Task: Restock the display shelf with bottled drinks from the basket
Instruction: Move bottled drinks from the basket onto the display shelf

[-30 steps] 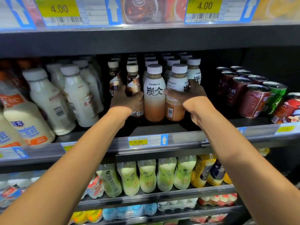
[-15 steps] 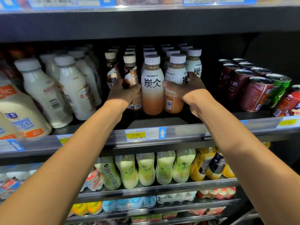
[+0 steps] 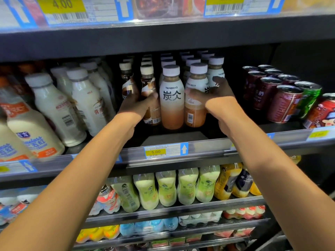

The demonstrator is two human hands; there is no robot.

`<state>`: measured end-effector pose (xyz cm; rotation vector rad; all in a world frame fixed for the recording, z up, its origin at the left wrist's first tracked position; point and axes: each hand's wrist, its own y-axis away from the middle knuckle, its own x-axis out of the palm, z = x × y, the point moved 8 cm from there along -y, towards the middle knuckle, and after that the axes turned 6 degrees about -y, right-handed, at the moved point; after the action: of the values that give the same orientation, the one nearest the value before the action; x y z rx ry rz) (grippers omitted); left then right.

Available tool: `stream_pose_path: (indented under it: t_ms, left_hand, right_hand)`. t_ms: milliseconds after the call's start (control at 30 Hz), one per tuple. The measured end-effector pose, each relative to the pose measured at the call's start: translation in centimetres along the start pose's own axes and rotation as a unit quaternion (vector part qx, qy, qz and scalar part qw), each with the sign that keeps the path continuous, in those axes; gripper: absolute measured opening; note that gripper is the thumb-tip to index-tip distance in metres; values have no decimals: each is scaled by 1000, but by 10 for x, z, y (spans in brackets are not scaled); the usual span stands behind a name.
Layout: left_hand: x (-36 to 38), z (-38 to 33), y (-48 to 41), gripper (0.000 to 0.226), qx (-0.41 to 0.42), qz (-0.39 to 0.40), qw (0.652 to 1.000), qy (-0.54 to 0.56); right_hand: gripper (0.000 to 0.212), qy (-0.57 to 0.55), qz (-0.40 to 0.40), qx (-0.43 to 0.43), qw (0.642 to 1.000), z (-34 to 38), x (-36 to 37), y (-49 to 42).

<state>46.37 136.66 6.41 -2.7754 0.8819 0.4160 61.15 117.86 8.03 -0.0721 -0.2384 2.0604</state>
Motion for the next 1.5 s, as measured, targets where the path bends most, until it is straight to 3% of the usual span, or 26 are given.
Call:
stream_pose_path:
  t_ms: [67,167,233,300,400,500,633,767,933,1067,1267,1400,1500]
  left_hand:
    - [-11,-8,11,22,19,-10,996,-92]
    - [-23,-24,44,21,59,-2,969,-239]
    - [-19,-47,74,19,143,9,944,-299]
    - [-2,-68,106,35,220,34,921,-320]
    - [32,-92,151,46,327,77,886,-321]
    - [83,-91,187,44,353,218,866,-279]
    - [160,-79,235,43,401,361,805,-249]
    - [248,-69,297,47,470,445,696,-310]
    - [365,-65,365,38,515,500,591,-368]
    - [468,-57,418,33,537,528,520,-402]
    - [649,-49,482,30,500,584,465,-438]
    - [786,-35,518,28,482,583,453,-471]
    - [873,-6,543,29,514,561,410,-503]
  right_hand:
    - [59,48,-24,-31,998,19,-9,16]
    - [18,289,-64,-115,948,63,-22,58]
    - [23,398,-39,-134,907,82,-20,88]
    - [32,509,-12,-112,854,83,-21,112]
    - [36,621,-39,-100,777,79,-42,149]
    - [29,668,-42,10,743,60,-80,187]
    - [33,668,-91,161,720,31,-158,239]
    - [38,646,-146,262,702,10,-234,292]
    - [39,613,-243,330,675,-12,-330,333]
    - [38,575,-261,405,662,-47,-428,351]
    - [25,539,-247,456,664,-106,-595,343]
    - [21,513,-233,476,676,-157,-721,327]
    - [21,508,-226,484,675,-206,-793,317]
